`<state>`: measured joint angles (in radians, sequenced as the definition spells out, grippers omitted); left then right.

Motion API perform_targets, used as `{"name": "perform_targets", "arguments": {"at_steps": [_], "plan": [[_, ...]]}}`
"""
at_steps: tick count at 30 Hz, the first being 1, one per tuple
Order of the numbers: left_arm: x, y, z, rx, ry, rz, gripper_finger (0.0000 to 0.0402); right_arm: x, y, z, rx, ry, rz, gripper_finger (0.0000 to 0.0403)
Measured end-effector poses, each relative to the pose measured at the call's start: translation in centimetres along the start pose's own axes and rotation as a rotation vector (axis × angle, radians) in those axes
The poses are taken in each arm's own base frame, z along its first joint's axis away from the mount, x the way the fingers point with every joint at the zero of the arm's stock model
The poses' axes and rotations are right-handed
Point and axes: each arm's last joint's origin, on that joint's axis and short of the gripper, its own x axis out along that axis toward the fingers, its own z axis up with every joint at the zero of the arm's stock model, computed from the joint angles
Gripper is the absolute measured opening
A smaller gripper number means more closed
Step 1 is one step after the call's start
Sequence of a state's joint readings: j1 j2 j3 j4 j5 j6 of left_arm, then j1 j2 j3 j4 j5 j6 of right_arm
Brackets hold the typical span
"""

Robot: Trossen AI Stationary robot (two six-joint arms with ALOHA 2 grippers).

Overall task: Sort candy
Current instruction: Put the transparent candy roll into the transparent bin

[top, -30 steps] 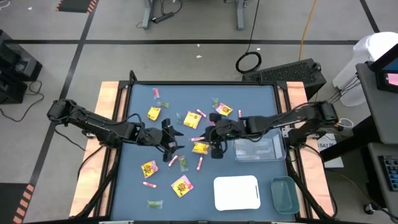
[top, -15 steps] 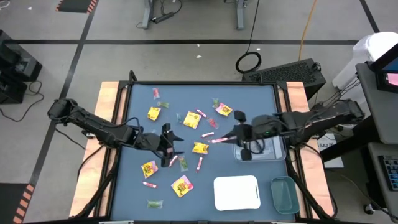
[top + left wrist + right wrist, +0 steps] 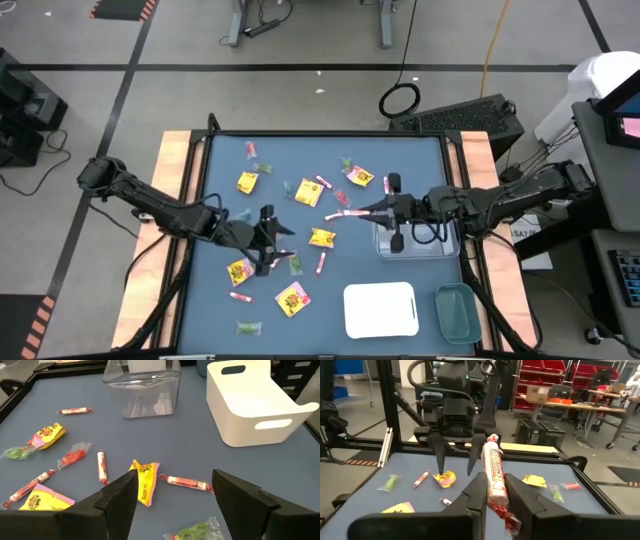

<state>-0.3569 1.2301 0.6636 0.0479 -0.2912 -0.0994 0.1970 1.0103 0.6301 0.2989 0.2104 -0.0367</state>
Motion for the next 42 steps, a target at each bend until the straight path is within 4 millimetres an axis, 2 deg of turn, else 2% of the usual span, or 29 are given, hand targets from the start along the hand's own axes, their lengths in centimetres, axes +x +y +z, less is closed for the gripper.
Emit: {"name": "perform_targets", "arguments": {"at_steps": [10, 28, 42], "plan": [[-0.03, -0.07, 0.21, -0.029, -0.025, 0.025, 0.0258, -0.03, 0.00, 0.58, 0.019, -0.063, 0.000, 0.0043], [-0.04, 0.01, 0.22, -0.029, -0.028, 0.051, 0.0258, -0.02, 0.01, 0.37, -0.414, -0.045, -0.009, 0.0043], [-0.04, 0.09, 0.22, -0.029, -0.031, 0.077, 0.0258, -0.02, 0.01, 0.37, -0.404, -0.044, -0.008, 0.0043]]}}
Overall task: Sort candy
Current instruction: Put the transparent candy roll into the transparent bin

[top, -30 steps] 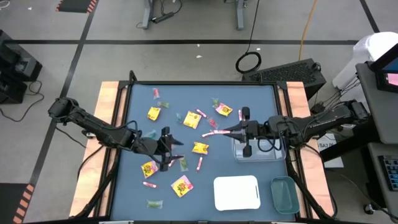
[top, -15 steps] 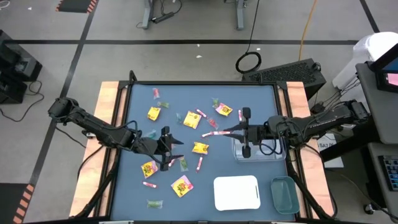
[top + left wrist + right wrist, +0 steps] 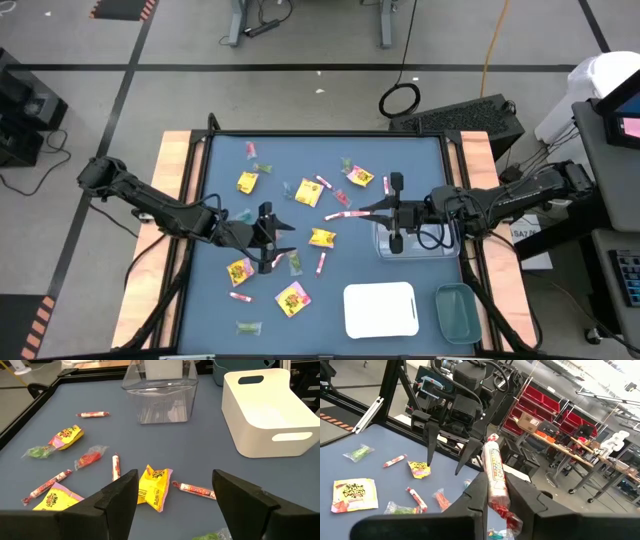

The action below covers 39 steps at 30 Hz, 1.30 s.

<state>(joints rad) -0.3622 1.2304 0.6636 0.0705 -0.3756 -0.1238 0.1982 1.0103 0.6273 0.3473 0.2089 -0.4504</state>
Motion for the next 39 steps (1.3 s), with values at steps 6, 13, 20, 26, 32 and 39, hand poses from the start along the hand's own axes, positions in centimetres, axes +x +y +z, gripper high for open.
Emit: {"name": "perform_targets", "arguments": {"at_steps": [6, 13, 20, 26, 32, 39], "plan": [[0.00, 0.00, 0.00, 0.000, 0.000, 0.000, 0.0258, 0.00, 0.00, 0.00, 0.018, 0.000, 0.000, 0.0043], [0.00, 0.00, 0.00, 0.000, 0.000, 0.000, 0.0258, 0.00, 0.00, 0.00, 0.218, 0.000, 0.001, 0.0043], [0.00, 0.00, 0.00, 0.000, 0.000, 0.000, 0.0258, 0.00, 0.00, 0.00, 0.479, 0.000, 0.001, 0.0043], [0.00, 0.00, 0.00, 0.000, 0.000, 0.000, 0.0258, 0.01, 0.01, -0.01, 0.659, 0.001, 0.001, 0.0043], [0.00, 0.00, 0.00, -0.002, 0.000, 0.000, 0.0258, 0.01, 0.02, -0.02, 0.811, 0.001, 0.001, 0.0043], [0.00, 0.00, 0.00, -0.002, 0.000, 0.000, 0.0258, 0.01, 0.14, 0.02, 0.857, 0.003, 0.048, 0.0043]]}}
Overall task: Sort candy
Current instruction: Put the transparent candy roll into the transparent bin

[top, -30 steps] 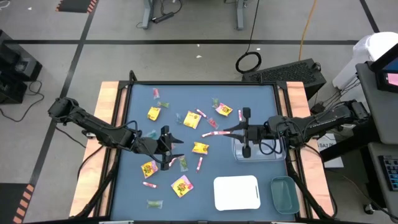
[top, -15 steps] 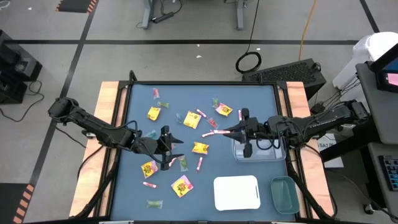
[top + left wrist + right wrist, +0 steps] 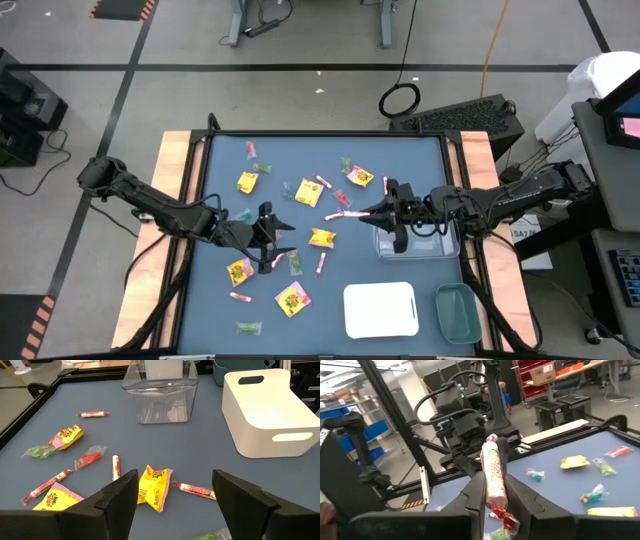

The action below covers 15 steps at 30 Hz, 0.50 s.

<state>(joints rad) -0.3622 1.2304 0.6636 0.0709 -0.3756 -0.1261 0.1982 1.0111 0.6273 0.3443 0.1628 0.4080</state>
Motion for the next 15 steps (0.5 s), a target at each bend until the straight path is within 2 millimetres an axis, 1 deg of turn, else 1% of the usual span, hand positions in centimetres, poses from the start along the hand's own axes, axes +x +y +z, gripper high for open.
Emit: {"name": "perform_targets", "arguments": {"at_steps": [12, 15], "plan": [[0.00, 0.00, 0.01, -0.013, -0.001, 0.000, 0.0258, 0.00, -0.06, -0.20, -0.012, 0.023, -0.001, 0.0043], [0.00, 0.00, 0.00, -0.025, -0.001, 0.000, 0.0258, -0.01, -0.11, -0.31, -0.045, 0.034, -0.006, 0.0043]]}}
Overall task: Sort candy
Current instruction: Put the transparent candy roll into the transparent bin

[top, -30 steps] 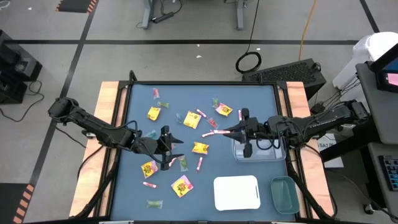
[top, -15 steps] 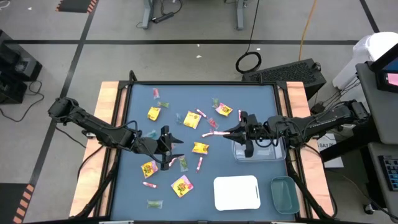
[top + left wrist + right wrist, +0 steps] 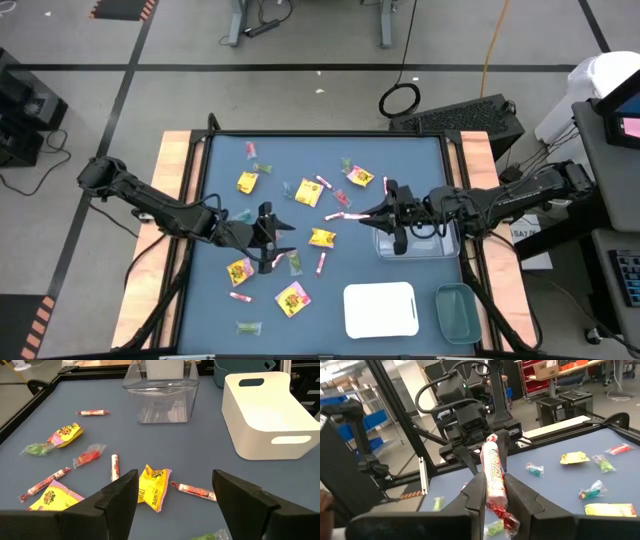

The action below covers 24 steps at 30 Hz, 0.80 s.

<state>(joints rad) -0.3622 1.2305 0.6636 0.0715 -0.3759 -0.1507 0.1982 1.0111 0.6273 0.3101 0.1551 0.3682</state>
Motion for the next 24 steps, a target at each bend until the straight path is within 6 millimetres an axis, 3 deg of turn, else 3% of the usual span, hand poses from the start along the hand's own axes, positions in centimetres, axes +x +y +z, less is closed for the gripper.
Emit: {"name": "perform_targets", "arguments": {"at_steps": [24], "plan": [[0.01, 0.00, -0.02, 0.001, 0.002, 0.000, 0.0258, -0.39, 0.81, -0.65, -0.196, 0.062, 0.059, 0.0043]]}}
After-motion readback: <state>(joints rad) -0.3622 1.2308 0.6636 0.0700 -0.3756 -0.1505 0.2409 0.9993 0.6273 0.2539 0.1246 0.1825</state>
